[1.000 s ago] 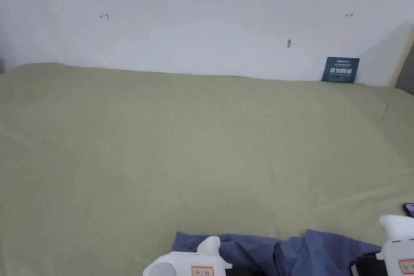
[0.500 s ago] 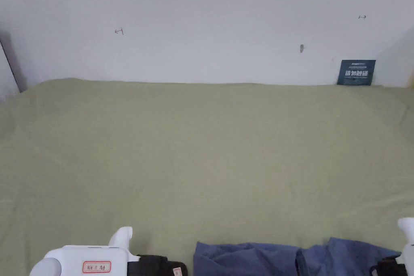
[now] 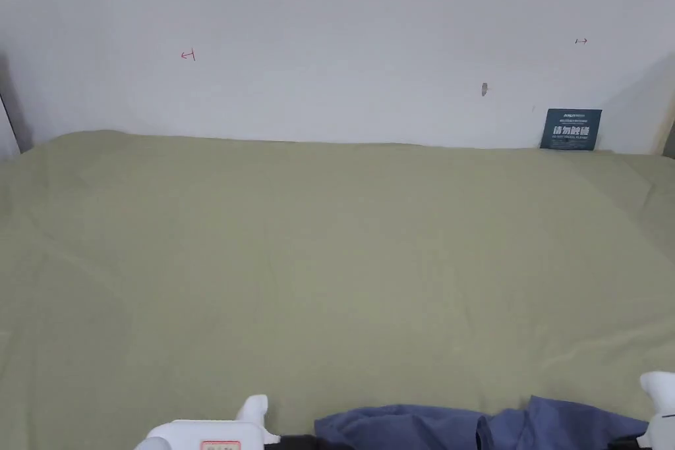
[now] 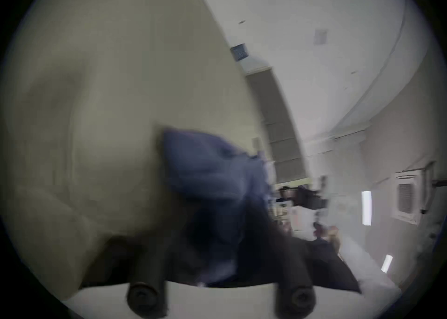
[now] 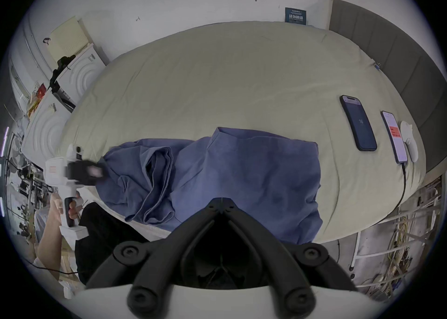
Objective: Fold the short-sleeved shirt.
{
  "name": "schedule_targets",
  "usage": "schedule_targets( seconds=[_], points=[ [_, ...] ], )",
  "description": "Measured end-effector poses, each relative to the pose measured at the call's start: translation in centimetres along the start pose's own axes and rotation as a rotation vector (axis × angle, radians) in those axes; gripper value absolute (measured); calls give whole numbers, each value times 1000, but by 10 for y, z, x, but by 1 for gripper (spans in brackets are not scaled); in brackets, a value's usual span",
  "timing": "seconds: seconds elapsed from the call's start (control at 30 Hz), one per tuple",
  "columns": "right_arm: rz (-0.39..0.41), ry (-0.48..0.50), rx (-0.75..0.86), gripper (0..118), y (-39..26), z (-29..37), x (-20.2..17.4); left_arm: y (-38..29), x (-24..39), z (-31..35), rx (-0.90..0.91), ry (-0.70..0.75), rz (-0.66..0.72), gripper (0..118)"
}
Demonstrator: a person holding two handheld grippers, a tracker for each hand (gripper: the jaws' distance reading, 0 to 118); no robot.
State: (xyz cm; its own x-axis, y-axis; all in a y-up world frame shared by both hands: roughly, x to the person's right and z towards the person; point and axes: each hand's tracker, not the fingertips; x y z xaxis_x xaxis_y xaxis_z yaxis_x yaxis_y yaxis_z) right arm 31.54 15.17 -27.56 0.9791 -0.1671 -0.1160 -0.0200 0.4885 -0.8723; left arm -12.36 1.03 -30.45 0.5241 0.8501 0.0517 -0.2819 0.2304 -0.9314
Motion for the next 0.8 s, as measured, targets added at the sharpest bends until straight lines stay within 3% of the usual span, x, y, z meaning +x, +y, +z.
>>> schedule_targets(
  seconds=[0.03, 0.07, 0.1, 0.2, 0.3, 0.4, 0.63, 0.73, 0.8],
  points=[
    [-1, 5, -6, 0, -1, -2, 0, -1, -5, -5, -6, 22, 12, 15],
    [-2, 3, -10, 0, -1, -3, 0, -3, -9, 2, 39, -118, 56, 15],
    [-1, -1, -13, 0, -2, -5, -1, -3, -9, 9, 74, -140, 92, 15],
    [5, -5, -26, 0, -2, -9, -3, -8, 0, 32, 153, 6, 28, 15],
    [17, 5, -33, 0, 2, -15, -9, -5, -2, 61, 219, -98, 74, 15],
    [35, 27, -31, 0, 8, -17, -17, 1, 5, 108, 298, 3, 3, 15],
    [72, 49, -15, 0, 27, -25, -30, -1, 33, 227, 456, 240, 17, 15],
    [70, 52, -22, 0, 31, -33, -34, -3, 57, 242, 475, 326, -4, 15],
    [66, 53, -32, 0, 31, -39, -35, -5, 77, 233, 454, 294, -21, 15]
  ],
)
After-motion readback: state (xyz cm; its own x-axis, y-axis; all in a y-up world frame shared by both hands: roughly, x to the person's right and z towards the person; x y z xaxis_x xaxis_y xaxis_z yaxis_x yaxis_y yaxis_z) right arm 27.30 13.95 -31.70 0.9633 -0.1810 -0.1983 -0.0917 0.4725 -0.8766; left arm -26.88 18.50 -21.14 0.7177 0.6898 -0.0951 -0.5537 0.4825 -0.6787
